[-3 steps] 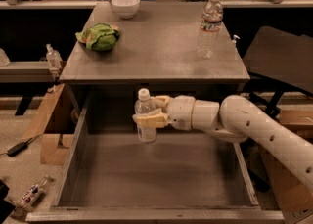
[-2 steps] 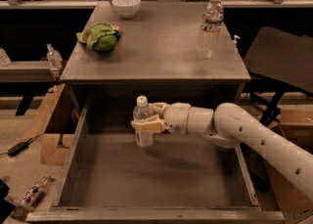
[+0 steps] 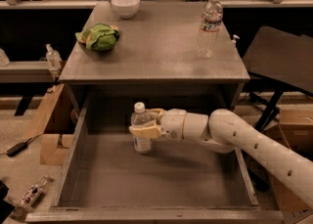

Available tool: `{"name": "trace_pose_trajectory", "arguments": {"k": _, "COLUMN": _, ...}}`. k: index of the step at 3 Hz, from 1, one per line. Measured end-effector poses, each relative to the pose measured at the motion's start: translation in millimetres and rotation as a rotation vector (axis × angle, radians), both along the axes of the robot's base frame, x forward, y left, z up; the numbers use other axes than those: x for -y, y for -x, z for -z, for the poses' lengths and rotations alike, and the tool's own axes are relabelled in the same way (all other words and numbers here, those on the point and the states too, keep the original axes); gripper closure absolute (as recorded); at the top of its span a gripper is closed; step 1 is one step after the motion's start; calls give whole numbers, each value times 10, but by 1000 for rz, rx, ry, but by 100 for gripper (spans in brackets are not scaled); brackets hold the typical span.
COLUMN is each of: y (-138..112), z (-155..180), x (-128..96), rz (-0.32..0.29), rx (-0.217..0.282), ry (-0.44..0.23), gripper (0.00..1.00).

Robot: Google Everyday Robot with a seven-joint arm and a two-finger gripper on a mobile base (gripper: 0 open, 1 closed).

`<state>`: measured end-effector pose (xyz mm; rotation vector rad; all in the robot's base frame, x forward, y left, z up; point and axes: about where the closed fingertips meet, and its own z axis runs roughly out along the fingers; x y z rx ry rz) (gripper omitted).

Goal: Place blue plastic bottle into top drawer

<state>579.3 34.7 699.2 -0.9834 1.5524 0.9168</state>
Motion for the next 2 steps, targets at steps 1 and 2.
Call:
{"name": "trace_pose_trajectory", "arguments": {"k": 1, "y": 7, "z": -1, "x": -28, "rz": -5, "rx": 0, "ry": -1, "gripper": 53}}
{"name": "trace_pose_trajectory", "arguments": {"k": 2, "y": 12, "z": -3, "x": -46, "rz": -8, "rx": 0, "ry": -1, "gripper": 29}}
